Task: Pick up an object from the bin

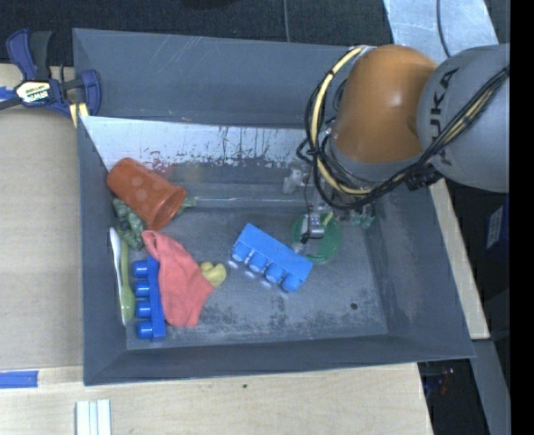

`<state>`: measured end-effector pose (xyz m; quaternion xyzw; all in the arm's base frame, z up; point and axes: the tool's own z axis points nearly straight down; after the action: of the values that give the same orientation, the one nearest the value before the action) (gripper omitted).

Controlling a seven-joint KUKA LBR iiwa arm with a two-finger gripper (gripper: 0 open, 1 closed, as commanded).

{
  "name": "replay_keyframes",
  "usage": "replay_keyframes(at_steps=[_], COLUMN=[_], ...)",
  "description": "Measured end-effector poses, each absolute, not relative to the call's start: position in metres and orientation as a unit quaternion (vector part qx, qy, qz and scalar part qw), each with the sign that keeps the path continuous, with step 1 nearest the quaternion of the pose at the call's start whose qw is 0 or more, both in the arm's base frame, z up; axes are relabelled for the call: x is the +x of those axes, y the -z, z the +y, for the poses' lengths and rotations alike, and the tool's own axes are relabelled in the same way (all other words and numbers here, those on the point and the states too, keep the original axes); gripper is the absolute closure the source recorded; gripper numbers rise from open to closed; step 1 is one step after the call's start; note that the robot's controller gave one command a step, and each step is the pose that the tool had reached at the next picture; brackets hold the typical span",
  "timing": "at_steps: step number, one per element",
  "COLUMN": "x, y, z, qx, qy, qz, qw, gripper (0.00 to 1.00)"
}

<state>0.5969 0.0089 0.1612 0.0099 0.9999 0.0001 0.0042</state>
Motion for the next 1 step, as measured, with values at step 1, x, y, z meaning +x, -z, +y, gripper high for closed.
replay_keyframes(at_steps=[1], x=[0.5883], y=[-0.1616], z=[0.0366], qx=[0.027], qy=[0.001], qz=[1.0], qw=[0.01], gripper=[0.0])
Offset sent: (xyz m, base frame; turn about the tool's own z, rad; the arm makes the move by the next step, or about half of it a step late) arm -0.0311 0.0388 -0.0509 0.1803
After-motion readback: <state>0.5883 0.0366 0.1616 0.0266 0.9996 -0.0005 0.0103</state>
